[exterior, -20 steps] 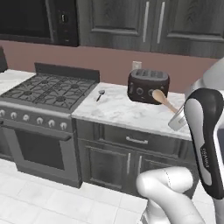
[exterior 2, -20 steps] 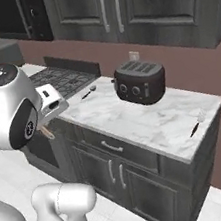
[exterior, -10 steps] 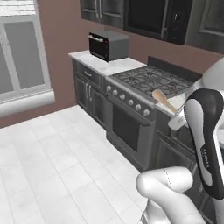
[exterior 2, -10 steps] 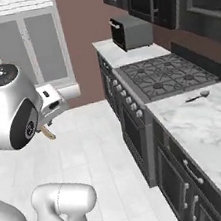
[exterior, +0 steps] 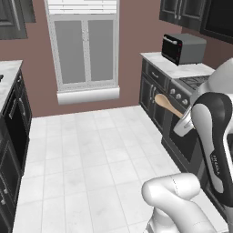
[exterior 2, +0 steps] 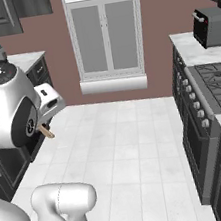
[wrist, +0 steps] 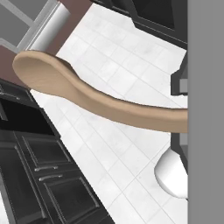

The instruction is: Organize the utensils by type. Pick up the wooden spoons from the counter and place them in the open cabinet. Then pick up the metallic utensils from the counter and place them in the open drawer.

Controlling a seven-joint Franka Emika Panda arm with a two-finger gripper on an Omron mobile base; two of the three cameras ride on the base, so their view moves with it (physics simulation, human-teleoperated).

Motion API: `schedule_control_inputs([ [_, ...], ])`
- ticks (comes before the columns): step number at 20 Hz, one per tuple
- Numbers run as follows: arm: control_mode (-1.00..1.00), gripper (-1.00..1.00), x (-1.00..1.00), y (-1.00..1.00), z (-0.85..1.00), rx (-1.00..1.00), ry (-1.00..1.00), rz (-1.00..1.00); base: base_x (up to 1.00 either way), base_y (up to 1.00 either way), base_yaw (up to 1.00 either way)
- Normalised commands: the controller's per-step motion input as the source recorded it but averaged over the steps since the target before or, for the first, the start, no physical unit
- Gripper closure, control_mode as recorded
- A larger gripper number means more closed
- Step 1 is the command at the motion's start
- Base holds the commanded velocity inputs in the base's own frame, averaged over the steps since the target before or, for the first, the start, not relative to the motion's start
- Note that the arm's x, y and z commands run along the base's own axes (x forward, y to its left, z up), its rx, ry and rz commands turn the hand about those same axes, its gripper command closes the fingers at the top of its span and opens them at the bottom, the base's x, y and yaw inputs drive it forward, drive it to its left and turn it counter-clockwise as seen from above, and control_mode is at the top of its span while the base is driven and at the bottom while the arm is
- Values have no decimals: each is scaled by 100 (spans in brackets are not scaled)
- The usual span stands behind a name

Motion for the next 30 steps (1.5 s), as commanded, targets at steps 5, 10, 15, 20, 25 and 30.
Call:
schedule_control_inputs([
  [5, 100, 100, 0, 0, 0, 0, 0, 0, 3, 0, 0],
  [10, 100, 100, 0, 0, 0, 0, 0, 0, 63, 0, 0],
  [15, 100, 100, 0, 0, 0, 0, 0, 0, 100, 0, -3],
  [20, 100, 100, 0, 0, 0, 0, 0, 0, 100, -8, -7],
  [25, 100, 100, 0, 0, 0, 0, 0, 0, 100, 0, -9],
  [30, 100, 100, 0, 0, 0, 0, 0, 0, 100, 0, -4],
])
